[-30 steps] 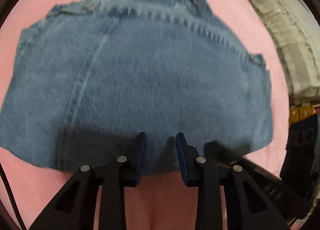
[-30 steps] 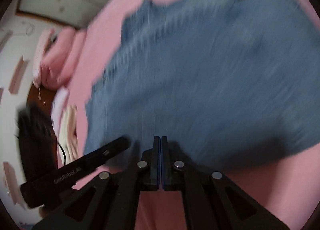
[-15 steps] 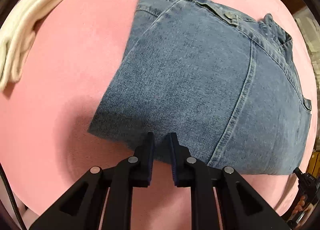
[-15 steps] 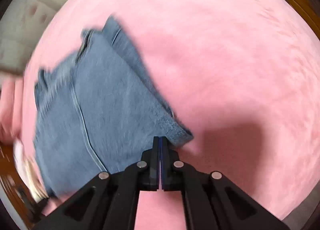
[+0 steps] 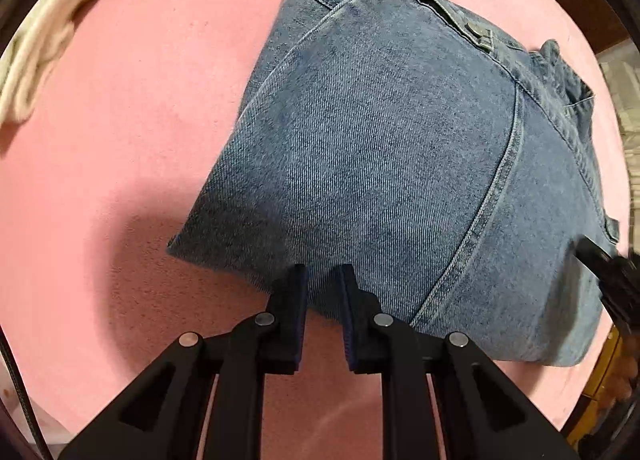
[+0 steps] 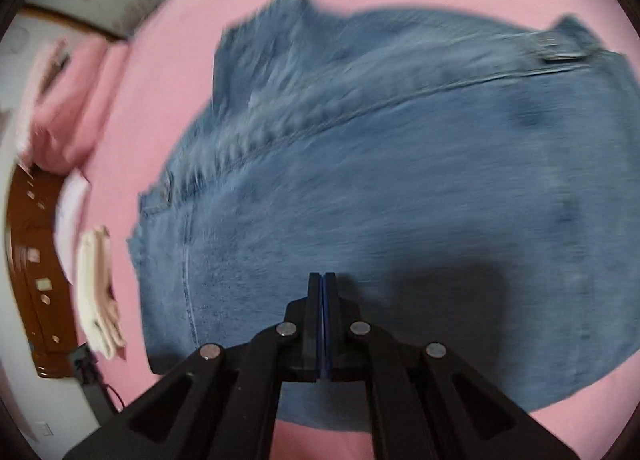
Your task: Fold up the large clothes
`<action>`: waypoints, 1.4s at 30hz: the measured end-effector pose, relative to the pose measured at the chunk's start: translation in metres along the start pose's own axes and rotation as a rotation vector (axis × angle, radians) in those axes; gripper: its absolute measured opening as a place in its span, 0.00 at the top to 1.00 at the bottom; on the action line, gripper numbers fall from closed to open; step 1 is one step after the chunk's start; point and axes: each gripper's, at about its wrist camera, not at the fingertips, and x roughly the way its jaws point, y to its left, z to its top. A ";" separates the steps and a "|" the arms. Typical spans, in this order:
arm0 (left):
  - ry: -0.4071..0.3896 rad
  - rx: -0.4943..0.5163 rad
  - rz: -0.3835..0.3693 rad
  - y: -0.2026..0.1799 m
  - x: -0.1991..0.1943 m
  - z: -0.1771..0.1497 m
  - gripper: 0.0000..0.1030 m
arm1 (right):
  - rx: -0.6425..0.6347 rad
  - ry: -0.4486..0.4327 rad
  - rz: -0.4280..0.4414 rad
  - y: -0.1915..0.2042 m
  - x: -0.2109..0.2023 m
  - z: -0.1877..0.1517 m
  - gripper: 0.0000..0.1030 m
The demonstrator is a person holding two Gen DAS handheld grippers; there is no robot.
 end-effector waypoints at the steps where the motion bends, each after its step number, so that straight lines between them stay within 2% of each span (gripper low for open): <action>1: -0.002 0.000 -0.012 0.003 0.000 0.000 0.87 | -0.014 0.018 -0.047 0.015 0.011 0.010 1.00; 3: -0.002 -0.016 -0.038 0.008 0.002 -0.003 0.87 | -0.040 0.055 -0.130 0.022 0.022 0.014 1.00; 8: 0.028 -0.120 -0.138 0.039 -0.002 -0.015 0.85 | -0.104 0.070 -0.225 0.041 0.041 0.017 1.00; 9: 0.043 -0.144 -0.160 0.043 -0.003 -0.020 0.81 | -0.112 0.071 -0.243 0.043 0.043 0.017 1.00; 10: 0.073 -0.171 -0.179 0.049 -0.007 -0.025 0.70 | -0.124 0.074 -0.258 0.047 0.044 0.016 1.00; 11: 0.121 -0.204 -0.196 0.056 -0.008 -0.032 0.68 | -0.153 0.081 -0.283 0.051 0.046 0.015 1.00; 13: 0.144 -0.247 -0.235 0.064 -0.011 -0.039 0.68 | -0.170 0.089 -0.303 0.060 0.051 0.015 1.00; 14: 0.124 -0.274 -0.255 0.070 -0.014 -0.043 0.67 | -0.176 0.091 -0.308 0.061 0.051 0.015 1.00; 16: 0.087 -0.305 -0.287 0.076 -0.021 -0.054 0.57 | -0.185 0.091 -0.309 0.065 0.053 0.014 1.00; 19: 0.054 -0.343 -0.355 0.086 -0.021 -0.055 0.54 | -0.177 0.081 -0.299 0.064 0.054 0.014 1.00; 21: 0.036 -0.358 -0.333 0.089 -0.021 -0.049 0.54 | -0.184 0.076 -0.303 0.070 0.059 0.016 1.00; 22: 0.029 -0.359 -0.329 0.089 -0.020 -0.046 0.54 | -0.187 0.075 -0.304 0.058 0.047 0.015 1.00; 27: -0.037 -0.368 -0.341 0.090 -0.014 -0.017 0.54 | -0.193 0.054 -0.306 0.066 0.046 0.007 1.00; 29: -0.027 -0.377 -0.314 0.088 -0.005 -0.005 0.54 | -0.210 0.047 -0.310 0.064 0.040 0.001 1.00; 32: -0.005 -0.456 -0.277 0.083 0.002 0.006 0.54 | -0.205 0.038 -0.303 0.065 0.041 -0.006 1.00; 35: -0.045 -0.462 -0.215 0.075 -0.007 0.002 0.56 | -0.189 0.026 -0.290 0.065 0.040 -0.010 1.00; 39: -0.154 -0.375 -0.038 0.045 -0.029 -0.002 0.88 | -0.167 0.006 -0.272 0.059 0.034 -0.013 1.00; 42: -0.266 -0.235 0.070 0.012 -0.050 -0.008 0.90 | -0.163 -0.006 -0.261 0.055 0.033 -0.014 1.00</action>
